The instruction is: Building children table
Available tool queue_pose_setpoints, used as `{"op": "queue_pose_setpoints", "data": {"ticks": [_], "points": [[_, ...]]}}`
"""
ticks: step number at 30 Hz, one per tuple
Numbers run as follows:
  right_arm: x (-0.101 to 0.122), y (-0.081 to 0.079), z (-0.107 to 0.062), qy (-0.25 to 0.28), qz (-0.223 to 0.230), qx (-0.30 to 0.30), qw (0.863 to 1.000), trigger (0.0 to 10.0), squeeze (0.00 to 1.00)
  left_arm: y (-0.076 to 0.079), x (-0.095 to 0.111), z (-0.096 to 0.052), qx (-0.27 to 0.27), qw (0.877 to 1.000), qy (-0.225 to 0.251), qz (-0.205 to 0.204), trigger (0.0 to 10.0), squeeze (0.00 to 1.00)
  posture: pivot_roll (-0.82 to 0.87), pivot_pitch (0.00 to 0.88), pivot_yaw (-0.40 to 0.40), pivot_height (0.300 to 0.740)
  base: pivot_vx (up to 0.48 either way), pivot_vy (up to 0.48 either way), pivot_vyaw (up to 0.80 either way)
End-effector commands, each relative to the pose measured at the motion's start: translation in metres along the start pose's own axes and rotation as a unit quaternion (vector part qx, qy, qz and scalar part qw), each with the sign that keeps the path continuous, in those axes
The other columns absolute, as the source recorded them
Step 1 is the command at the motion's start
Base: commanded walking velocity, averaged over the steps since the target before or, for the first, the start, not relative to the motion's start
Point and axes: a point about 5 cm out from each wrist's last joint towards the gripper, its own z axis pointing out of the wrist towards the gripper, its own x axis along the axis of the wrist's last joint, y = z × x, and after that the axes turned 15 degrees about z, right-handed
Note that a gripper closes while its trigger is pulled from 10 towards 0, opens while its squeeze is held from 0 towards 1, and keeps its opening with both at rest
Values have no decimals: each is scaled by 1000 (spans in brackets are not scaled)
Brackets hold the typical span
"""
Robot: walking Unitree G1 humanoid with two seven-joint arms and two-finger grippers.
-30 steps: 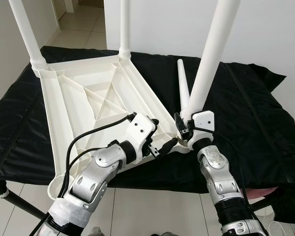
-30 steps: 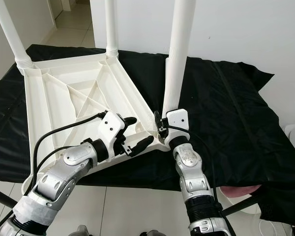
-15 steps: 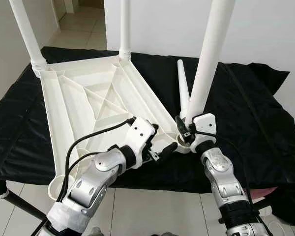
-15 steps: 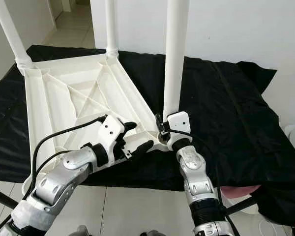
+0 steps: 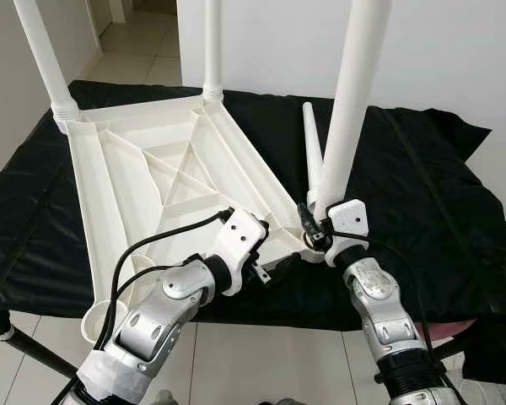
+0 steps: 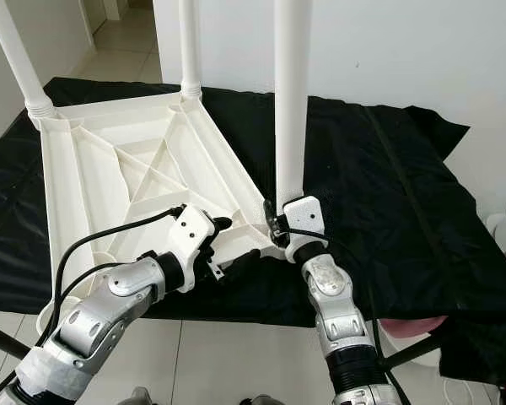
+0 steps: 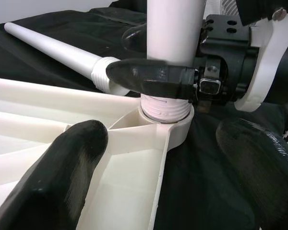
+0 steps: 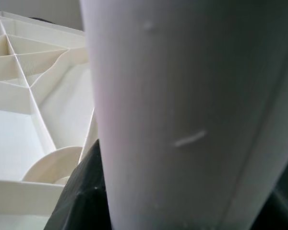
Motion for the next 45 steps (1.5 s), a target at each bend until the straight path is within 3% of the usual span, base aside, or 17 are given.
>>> {"op": "queue_pose_setpoints", "data": {"ticks": [1, 15, 22, 32, 40, 45], "points": [[-7, 1, -2, -18, 7, 5, 1000, 10000, 0, 5, 0, 1, -35, 999, 1, -1, 10000, 0, 49, 49, -73, 740, 0, 0, 0], [-19, 6, 3, -40, 51, -11, 998, 10000, 0, 2, 4, 0, -29, 1000, 6, 3, 10000, 0, 60, 45, -74, 740, 0, 0, 0], [-34, 5, 0, -66, 125, -29, 990, 10000, 0, 1, 7, 1, -27, 1000, 9, 6, 10000, 0, 62, 42, -77, 740, 0, 0, 0], [-39, 6, 0, -68, 168, -54, 982, 10000, 0, 0, 9, 0, -28, 1000, 11, 8, 10000, 0, 66, 42, -73, 740, 0, 0, 0], [-41, 6, -1, -71, 161, -55, 983, 10000, 0, 0, 9, 0, -28, 1000, 11, 7, 10000, 0, 65, 48, -69, 740, 0, 0, 0], [-36, 2, 1, -68, 116, -27, 991, 10000, 0, 0, 10, 0, -28, 1000, 11, 8, 10000, 0, 63, 50, -67, 740, 0, 0, 0]]}}
